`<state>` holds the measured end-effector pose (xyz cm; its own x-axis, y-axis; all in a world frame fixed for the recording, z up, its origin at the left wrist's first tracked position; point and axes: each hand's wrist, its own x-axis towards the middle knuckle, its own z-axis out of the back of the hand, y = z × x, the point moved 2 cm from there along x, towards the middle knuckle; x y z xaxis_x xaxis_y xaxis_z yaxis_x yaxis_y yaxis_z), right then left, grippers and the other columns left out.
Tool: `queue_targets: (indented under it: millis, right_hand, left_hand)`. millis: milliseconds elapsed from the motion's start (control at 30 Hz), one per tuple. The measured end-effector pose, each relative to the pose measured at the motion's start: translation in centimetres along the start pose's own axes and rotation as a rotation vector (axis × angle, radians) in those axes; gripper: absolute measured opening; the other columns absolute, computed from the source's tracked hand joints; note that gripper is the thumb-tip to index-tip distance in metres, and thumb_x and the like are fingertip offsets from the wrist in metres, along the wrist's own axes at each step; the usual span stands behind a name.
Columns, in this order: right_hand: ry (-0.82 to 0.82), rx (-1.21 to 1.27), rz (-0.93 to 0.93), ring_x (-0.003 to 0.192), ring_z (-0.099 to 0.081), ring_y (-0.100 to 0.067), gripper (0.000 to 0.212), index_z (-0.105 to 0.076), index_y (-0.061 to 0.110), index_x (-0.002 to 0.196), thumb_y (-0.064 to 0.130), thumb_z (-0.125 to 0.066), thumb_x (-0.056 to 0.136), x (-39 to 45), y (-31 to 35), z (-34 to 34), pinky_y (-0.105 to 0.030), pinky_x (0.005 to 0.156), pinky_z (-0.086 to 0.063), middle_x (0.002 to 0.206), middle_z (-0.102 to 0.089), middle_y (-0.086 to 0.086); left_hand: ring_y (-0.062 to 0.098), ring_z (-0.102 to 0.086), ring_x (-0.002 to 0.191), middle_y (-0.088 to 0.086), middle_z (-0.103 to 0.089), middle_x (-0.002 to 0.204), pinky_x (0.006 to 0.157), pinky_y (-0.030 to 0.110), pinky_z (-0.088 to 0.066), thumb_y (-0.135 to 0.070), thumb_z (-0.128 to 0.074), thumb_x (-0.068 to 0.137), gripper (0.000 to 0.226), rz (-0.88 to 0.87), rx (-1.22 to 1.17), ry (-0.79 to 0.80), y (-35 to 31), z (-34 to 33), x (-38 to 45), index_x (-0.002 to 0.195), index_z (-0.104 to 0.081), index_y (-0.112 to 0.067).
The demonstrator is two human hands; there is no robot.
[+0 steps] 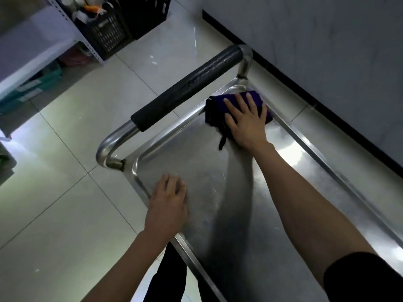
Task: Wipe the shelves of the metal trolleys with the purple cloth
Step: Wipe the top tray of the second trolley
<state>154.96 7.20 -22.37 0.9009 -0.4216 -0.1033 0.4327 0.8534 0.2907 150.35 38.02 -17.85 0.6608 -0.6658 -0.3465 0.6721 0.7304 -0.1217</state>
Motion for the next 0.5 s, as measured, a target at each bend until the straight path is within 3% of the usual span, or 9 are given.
queue_targets:
  millis: [200, 500]
  right_hand:
    - [0.001, -0.009, -0.078, 0.155, -0.001, -0.023, 0.053, -0.023, 0.042, 0.157, 0.054, -0.02, 0.105, -8.7, 1.3, -1.7, -0.058, 0.122, 0.0, 0.167, -0.017, 0.002]
    - [-0.041, 0.004, -0.431, 0.155, 0.005, -0.022, 0.054, -0.016, 0.041, 0.159, 0.052, -0.018, 0.106, -18.4, 6.0, -4.1, -0.06, 0.121, 0.004, 0.169, -0.007, 0.003]
  left_hand:
    - [0.039, -0.029, 0.141, 0.014, -0.042, 0.143, 0.112, 0.052, -0.038, -0.024, -0.053, 0.091, 0.053, 0.012, 0.009, 0.081, 0.2, 0.3, 0.1, 0.14, -0.052, -0.005]
    - [0.031, -0.038, 0.126, 0.006, -0.046, 0.134, 0.1, 0.045, -0.042, -0.038, -0.042, 0.099, 0.042, -0.114, 0.065, 0.092, 1.5, 1.8, 0.6, 0.133, -0.056, -0.018]
